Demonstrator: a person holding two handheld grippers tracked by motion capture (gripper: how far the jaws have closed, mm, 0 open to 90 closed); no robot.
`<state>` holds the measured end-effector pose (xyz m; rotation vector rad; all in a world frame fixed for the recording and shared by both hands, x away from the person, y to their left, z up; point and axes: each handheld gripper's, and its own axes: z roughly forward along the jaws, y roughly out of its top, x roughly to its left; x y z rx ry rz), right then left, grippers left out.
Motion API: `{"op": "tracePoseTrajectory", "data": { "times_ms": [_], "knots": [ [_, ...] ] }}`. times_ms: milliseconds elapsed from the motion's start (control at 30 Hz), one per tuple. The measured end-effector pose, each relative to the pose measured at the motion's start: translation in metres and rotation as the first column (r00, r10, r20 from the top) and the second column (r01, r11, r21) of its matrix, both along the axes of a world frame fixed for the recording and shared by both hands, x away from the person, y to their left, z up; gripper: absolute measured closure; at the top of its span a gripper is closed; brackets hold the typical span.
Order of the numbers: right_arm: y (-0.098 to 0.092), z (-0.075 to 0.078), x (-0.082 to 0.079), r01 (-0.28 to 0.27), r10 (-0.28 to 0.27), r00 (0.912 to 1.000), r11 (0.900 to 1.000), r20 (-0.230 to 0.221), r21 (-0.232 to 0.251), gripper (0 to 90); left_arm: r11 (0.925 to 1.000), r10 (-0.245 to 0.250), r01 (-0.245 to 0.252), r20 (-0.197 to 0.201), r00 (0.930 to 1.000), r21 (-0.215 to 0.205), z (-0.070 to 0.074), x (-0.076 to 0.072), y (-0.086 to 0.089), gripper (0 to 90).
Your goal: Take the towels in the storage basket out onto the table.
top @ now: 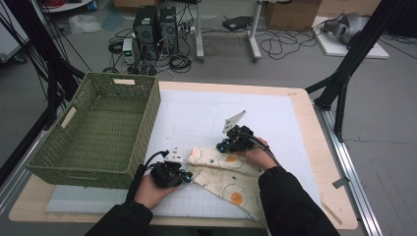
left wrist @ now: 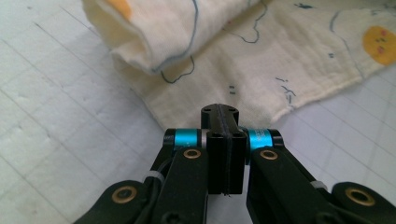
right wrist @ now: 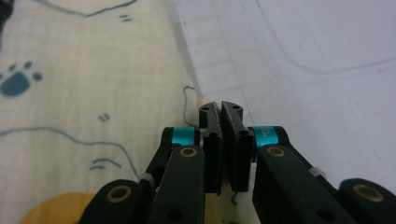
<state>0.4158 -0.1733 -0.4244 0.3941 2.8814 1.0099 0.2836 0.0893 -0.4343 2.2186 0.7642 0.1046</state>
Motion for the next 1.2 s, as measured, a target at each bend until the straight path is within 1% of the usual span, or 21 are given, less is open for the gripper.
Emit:
{"op": "tracePoseTrajectory", "data": {
  "times_ms": [100, 167, 233, 267, 333, 367, 400, 433, 500, 567, 633, 667, 700, 767, 833, 933, 967, 1000, 1067, 1100, 1200],
  "knots": [
    [0.009, 0.013, 0.003, -0.013, 0.013, 0.9989, 1.000, 0.045, 0.006, 87.1, 1.0000, -0.009, 0.009, 0.003, 1.0000, -0.001, 0.003, -0.008, 0.005, 89.8],
    [0.014, 0.023, 0.005, -0.003, 0.001, 0.9963, 1.000, 0.086, 0.026, 87.1, 1.0000, -0.007, 0.007, -0.001, 1.0000, -0.003, 0.004, -0.013, 0.009, 89.8],
    [0.018, 0.033, 0.009, 0.019, -0.026, 0.9912, 0.999, 0.130, 0.049, 87.1, 0.9999, -0.011, 0.011, -0.004, 0.9999, -0.004, 0.004, -0.018, 0.012, 89.8],
    [0.020, 0.040, 0.012, 0.043, -0.056, 0.9811, 0.996, 0.185, 0.074, 87.1, 0.9999, -0.013, 0.013, -0.005, 0.9999, -0.009, 0.005, -0.021, 0.013, 89.8],
    [0.022, 0.049, 0.020, 0.110, -0.137, 0.9657, 0.985, 0.221, 0.131, 85.9, 0.9997, -0.018, 0.017, -0.007, 0.9998, -0.019, 0.005, -0.024, 0.015, 89.7],
    [0.022, 0.051, 0.023, 0.148, -0.180, 0.9547, 0.978, 0.237, 0.149, 81.8, 0.9995, -0.023, 0.023, -0.001, 0.9997, -0.022, 0.006, -0.025, 0.016, 89.6],
    [0.022, 0.053, 0.027, 0.153, -0.189, 0.9544, 0.974, 0.231, 0.166, 79.6, 0.9993, -0.019, 0.019, 0.007, 0.9998, -0.032, 0.007, -0.025, 0.016, 89.4],
    [0.022, 0.053, 0.027, 0.155, -0.193, 0.9548, 0.973, 0.226, 0.173, 76.8, 0.9989, -0.020, 0.020, 0.011, 0.9997, -0.041, 0.008, -0.024, 0.017, 89.2],
    [0.019, 0.052, 0.026, 0.164, -0.195, 0.9568, 0.974, 0.216, 0.153, 68.6, 0.9984, -0.019, 0.020, 0.022, 0.9996, -0.052, 0.009, -0.020, 0.017, 87.1],
    [0.012, 0.050, 0.021, 0.160, -0.185, 0.9639, 0.977, 0.192, 0.139, 67.6, 0.9980, -0.005, 0.007, 0.029, 0.9996, -0.063, 0.009, -0.015, 0.016, 84.3],
    [0.003, 0.050, 0.015, 0.154, -0.176, 0.9637, 0.981, 0.201, 0.123, 65.3, 0.9974, 0.006, -0.003, 0.045, 0.9990, -0.072, 0.008, -0.010, 0.015, 79.2],
    [-0.005, 0.051, 0.010, 0.161, -0.183, 0.9649, 0.979, 0.189, 0.126, 64.3, 0.9968, 0.016, -0.013, 0.044, 0.9989, -0.079, 0.007, -0.008, 0.014, 76.9],
    [-0.013, 0.052, 0.006, 0.165, -0.189, 0.9658, 0.976, 0.177, 0.143, 63.3, 0.9963, 0.024, -0.020, 0.042, 0.9988, -0.084, 0.006, -0.006, 0.013, 75.6],
    [-0.026, 0.053, -0.005, 0.159, -0.183, 0.9669, 0.977, 0.178, 0.138, 62.1, 0.9970, 0.030, -0.027, 0.039, 0.9988, -0.072, 0.003, -0.002, 0.011, 74.7],
    [-0.043, 0.051, -0.021, 0.152, -0.176, 0.9724, 0.975, 0.153, 0.161, 60.2, 0.9983, 0.036, -0.034, 0.042, 0.9985, -0.047, 0.000, 0.002, 0.009, 72.7],
    [-0.063, 0.041, -0.046, 0.136, -0.159, 0.9772, 0.978, 0.141, 0.160, 59.5, 0.9987, 0.049, -0.048, 0.033, 0.9983, -0.019, -0.005, 0.005, 0.007, 69.6],
    [-0.067, 0.037, -0.053, 0.141, -0.163, 0.9779, 0.977, 0.131, 0.162, 58.9, 0.9987, 0.050, -0.049, 0.036, 0.9981, -0.014, -0.007, 0.005, 0.007, 70.1],
    [-0.074, 0.033, -0.062, 0.140, -0.158, 0.9817, 0.978, 0.106, 0.157, 57.1, 0.9983, 0.057, -0.057, 0.042, 0.9975, -0.010, -0.006, 0.005, 0.007, 72.4],
    [-0.083, 0.026, -0.080, 0.137, -0.156, 0.9833, 0.975, 0.094, 0.176, 57.7, 0.9984, 0.056, -0.057, 0.046, 0.9974, 0.007, -0.006, 0.005, 0.008, 82.8],
    [-0.086, 0.023, -0.088, 0.127, -0.144, 0.9856, 0.977, 0.089, 0.171, 57.7, 0.9986, 0.052, -0.053, 0.039, 0.9979, 0.007, -0.006, 0.005, 0.008, 86.9],
    [-0.092, 0.010, -0.109, 0.095, -0.107, 0.9918, 0.983, 0.069, 0.160, 57.7, 0.9986, 0.049, -0.050, 0.053, 0.9974, 0.020, -0.005, 0.004, 0.008, 89.3]
  ]
}}
